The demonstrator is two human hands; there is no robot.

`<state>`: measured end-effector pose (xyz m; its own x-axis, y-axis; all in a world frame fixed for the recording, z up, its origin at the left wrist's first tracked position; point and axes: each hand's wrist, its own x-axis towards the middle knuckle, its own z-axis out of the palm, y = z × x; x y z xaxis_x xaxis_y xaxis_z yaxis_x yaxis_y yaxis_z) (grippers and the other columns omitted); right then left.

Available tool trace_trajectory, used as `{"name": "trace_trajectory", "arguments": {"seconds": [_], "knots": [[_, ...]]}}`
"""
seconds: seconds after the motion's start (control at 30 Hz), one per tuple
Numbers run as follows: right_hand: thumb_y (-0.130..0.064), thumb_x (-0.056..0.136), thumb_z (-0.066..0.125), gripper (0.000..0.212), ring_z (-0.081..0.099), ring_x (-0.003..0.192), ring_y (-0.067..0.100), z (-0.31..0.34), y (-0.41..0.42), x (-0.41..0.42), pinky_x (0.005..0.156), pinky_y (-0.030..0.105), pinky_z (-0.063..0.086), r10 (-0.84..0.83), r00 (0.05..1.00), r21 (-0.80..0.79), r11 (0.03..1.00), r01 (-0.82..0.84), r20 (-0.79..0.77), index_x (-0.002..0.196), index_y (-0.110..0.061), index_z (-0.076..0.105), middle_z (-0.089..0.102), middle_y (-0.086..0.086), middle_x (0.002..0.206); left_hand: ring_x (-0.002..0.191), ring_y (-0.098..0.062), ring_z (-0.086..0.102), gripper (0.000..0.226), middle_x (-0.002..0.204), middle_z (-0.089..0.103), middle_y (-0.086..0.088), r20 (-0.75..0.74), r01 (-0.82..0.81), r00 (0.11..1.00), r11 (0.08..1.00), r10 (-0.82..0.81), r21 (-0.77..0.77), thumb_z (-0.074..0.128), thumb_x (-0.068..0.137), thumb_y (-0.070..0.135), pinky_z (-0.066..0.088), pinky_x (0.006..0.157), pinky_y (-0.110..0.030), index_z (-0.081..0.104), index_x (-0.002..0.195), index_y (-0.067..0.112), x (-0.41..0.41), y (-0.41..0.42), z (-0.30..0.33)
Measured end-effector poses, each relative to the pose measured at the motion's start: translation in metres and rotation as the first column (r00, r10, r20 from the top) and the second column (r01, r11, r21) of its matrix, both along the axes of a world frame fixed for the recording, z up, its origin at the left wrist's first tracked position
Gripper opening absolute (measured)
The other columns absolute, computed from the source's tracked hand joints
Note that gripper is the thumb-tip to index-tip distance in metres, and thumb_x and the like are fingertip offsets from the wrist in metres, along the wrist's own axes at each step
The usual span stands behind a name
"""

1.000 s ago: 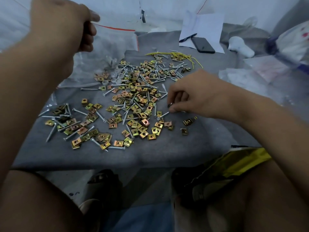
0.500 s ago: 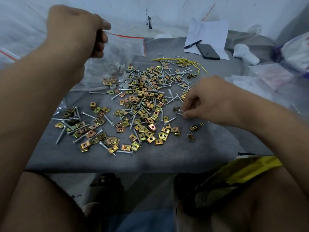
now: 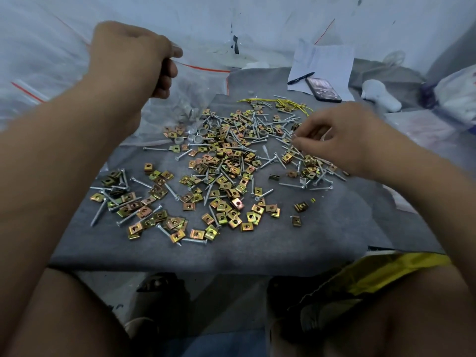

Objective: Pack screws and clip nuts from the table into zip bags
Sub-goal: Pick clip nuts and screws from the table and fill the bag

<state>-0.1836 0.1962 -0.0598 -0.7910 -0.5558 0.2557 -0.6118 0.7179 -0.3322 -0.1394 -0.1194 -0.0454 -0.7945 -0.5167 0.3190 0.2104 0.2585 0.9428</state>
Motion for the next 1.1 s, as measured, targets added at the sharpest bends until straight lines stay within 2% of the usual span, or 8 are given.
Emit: {"name": "trace_trajectory", "arguments": {"seconds": [0.07,0.2,0.43,0.63,0.8,0.93,1.0,1.1], "knots": [[-0.033,0.089,0.075,0.003,0.062,0.074,-0.011,0.000,-0.007,-0.002,0.066,0.002,0.041,0.041,0.998,0.050,0.998,-0.038,-0.051,0.087,-0.033,0.076,0.066,-0.021,0.075,0.048,-0.017,0.050,0.016,0.056,0.061,0.002,0.012,0.000,1.000,1.000,0.000,0.005,0.066,0.091,0.015,0.048,0.053,-0.029,0.081,0.090,0.009,0.001,0.004,0.001],[-0.029,0.090,0.075,0.006,0.064,0.086,0.010,-0.009,-0.024,-0.005,0.080,0.031,0.050,0.175,0.981,0.250,0.956,-0.151,-0.079,0.094,-0.027,0.079,0.071,-0.012,0.090,0.049,-0.017,0.049,0.017,0.057,0.060,0.001,0.027,0.002,1.000,1.000,-0.002,0.002,0.064,0.093,0.013,0.046,0.055,-0.030,0.080,0.096,0.007,0.003,0.008,0.001],[-0.034,0.090,0.077,0.008,0.064,0.095,0.013,-0.017,-0.032,-0.017,0.086,0.042,0.056,0.150,0.986,0.325,0.938,-0.120,-0.068,0.098,-0.034,0.078,0.070,-0.012,0.097,0.049,-0.018,0.047,0.018,0.057,0.059,0.001,0.029,0.004,1.000,1.000,-0.004,0.001,0.065,0.091,0.014,0.045,0.055,-0.030,0.079,0.097,0.004,0.002,0.008,-0.001],[-0.032,0.088,0.080,0.008,0.059,0.093,0.012,-0.019,-0.030,-0.019,0.084,0.040,0.052,0.177,0.982,0.282,0.947,-0.152,-0.063,0.095,-0.032,0.078,0.065,-0.014,0.095,0.050,-0.017,0.049,0.018,0.057,0.061,0.000,0.032,0.018,0.999,1.000,-0.017,-0.008,0.063,0.092,0.012,0.046,0.055,-0.030,0.080,0.091,0.009,0.002,0.008,-0.003],[-0.023,0.089,0.079,0.009,0.065,0.090,0.012,-0.013,-0.022,-0.016,0.077,0.017,0.045,0.100,0.995,-0.092,0.991,-0.099,0.010,0.098,-0.021,0.077,0.072,-0.008,0.093,0.049,-0.017,0.048,0.019,0.054,0.060,0.000,0.034,0.011,0.999,1.000,-0.010,-0.027,0.061,0.095,0.011,0.043,0.053,-0.030,0.080,0.091,0.007,0.003,0.012,-0.001],[-0.012,0.090,0.078,0.006,0.074,0.085,0.024,-0.001,-0.035,0.000,0.072,0.023,0.055,0.198,0.964,-0.556,0.828,-0.067,0.179,0.095,-0.016,0.076,0.078,0.007,0.089,0.047,-0.016,0.049,0.021,0.053,0.062,0.000,0.003,0.068,0.998,0.982,-0.069,-0.177,0.060,0.096,0.009,0.039,0.047,-0.026,0.080,0.089,0.010,0.008,0.028,0.003],[-0.013,0.090,0.078,0.007,0.074,0.085,0.025,0.005,-0.044,0.007,0.071,0.027,0.056,0.239,0.959,-0.645,0.759,-0.086,0.154,0.093,-0.019,0.077,0.079,0.006,0.088,0.047,-0.015,0.051,0.021,0.055,0.065,0.000,0.010,0.104,0.994,0.961,-0.105,-0.255,0.062,0.096,0.011,0.040,0.048,-0.027,0.081,0.089,0.014,0.011,0.035,0.004],[-0.021,0.090,0.078,0.007,0.067,0.083,0.007,0.011,-0.056,0.013,0.075,0.019,0.049,0.142,0.990,-0.617,0.778,-0.118,-0.011,0.092,-0.028,0.078,0.075,-0.011,0.088,0.046,-0.013,0.052,0.019,0.056,0.068,0.002,0.031,0.128,0.992,0.927,-0.125,-0.352,0.063,0.100,0.015,0.041,0.046,-0.025,0.081,0.095,0.018,0.011,0.044,0.003]]}}
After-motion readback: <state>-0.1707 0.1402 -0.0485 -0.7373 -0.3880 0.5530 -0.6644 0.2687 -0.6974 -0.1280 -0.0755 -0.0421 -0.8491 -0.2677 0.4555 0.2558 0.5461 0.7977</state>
